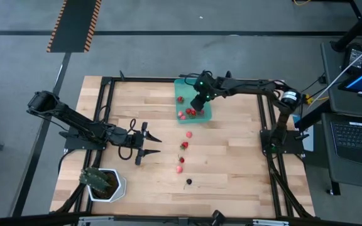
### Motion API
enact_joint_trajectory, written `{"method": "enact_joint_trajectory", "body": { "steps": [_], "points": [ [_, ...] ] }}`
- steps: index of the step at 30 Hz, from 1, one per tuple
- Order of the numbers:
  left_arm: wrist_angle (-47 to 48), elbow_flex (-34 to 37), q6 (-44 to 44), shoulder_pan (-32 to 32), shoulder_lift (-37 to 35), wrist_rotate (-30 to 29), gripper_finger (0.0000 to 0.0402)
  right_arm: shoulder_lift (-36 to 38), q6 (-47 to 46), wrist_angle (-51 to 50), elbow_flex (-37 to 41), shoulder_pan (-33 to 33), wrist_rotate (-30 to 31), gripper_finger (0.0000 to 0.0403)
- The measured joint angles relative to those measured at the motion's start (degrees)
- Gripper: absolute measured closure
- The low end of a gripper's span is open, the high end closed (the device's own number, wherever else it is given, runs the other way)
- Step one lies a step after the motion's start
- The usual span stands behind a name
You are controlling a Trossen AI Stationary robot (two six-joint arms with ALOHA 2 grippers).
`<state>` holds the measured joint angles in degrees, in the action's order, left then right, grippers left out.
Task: Pick and placing Produce into tupperware
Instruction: Put the red cherry into the blue bin, then put the black cherry into the blue bin
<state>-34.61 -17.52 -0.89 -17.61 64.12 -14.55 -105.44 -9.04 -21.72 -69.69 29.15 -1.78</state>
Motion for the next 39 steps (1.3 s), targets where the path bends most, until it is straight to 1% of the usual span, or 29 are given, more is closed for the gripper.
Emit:
{"method": "enact_joint_trajectory", "body": {
  "steps": [7, 12, 18, 20, 24, 26, 32, 35, 39],
  "points": [
    [0.25, 0.00, 0.00, 0.00, 0.00, -0.02, 0.0207, -2.68, 0.27, 0.14, -0.87, 0.07, -1.08, 0.0303],
    [0.26, 0.00, 0.00, 0.00, 0.00, -0.01, 0.0207, -2.89, 0.28, 0.51, -0.87, 0.07, -1.14, 0.0303],
    [0.28, 0.00, 0.00, 0.00, 0.00, 0.00, 0.0207, -2.89, 0.27, 1.47, -0.87, 0.04, -2.92, 0.0303],
    [0.28, 0.00, 0.00, 0.00, 0.00, 0.00, 0.0207, -2.89, -0.07, 1.51, -0.87, 0.04, -3.00, 0.0290],
    [0.28, 0.00, 0.00, 0.00, 0.00, 0.00, 0.0207, -2.89, -1.16, 1.64, -0.87, 0.07, -2.99, 0.0245],
    [0.28, 0.00, 0.00, 0.00, 0.00, 0.00, 0.0207, -2.89, -0.89, 1.83, -0.87, 0.05, -2.91, 0.0237],
    [0.28, 0.00, -0.02, 0.00, 0.00, 0.00, 0.0207, -2.89, 0.09, 2.99, -0.87, 0.04, -2.87, 0.0246],
    [0.28, 0.00, -0.01, 0.00, 0.00, 0.00, 0.0207, -2.89, -2.14, 4.22, -0.87, 0.04, -3.05, 0.0253],
    [0.28, 0.00, -0.02, 0.02, 0.00, -1.42, 0.0207, -2.67, -2.82, 4.61, -0.87, -0.16, -4.93, 0.0254]
  ]
}}
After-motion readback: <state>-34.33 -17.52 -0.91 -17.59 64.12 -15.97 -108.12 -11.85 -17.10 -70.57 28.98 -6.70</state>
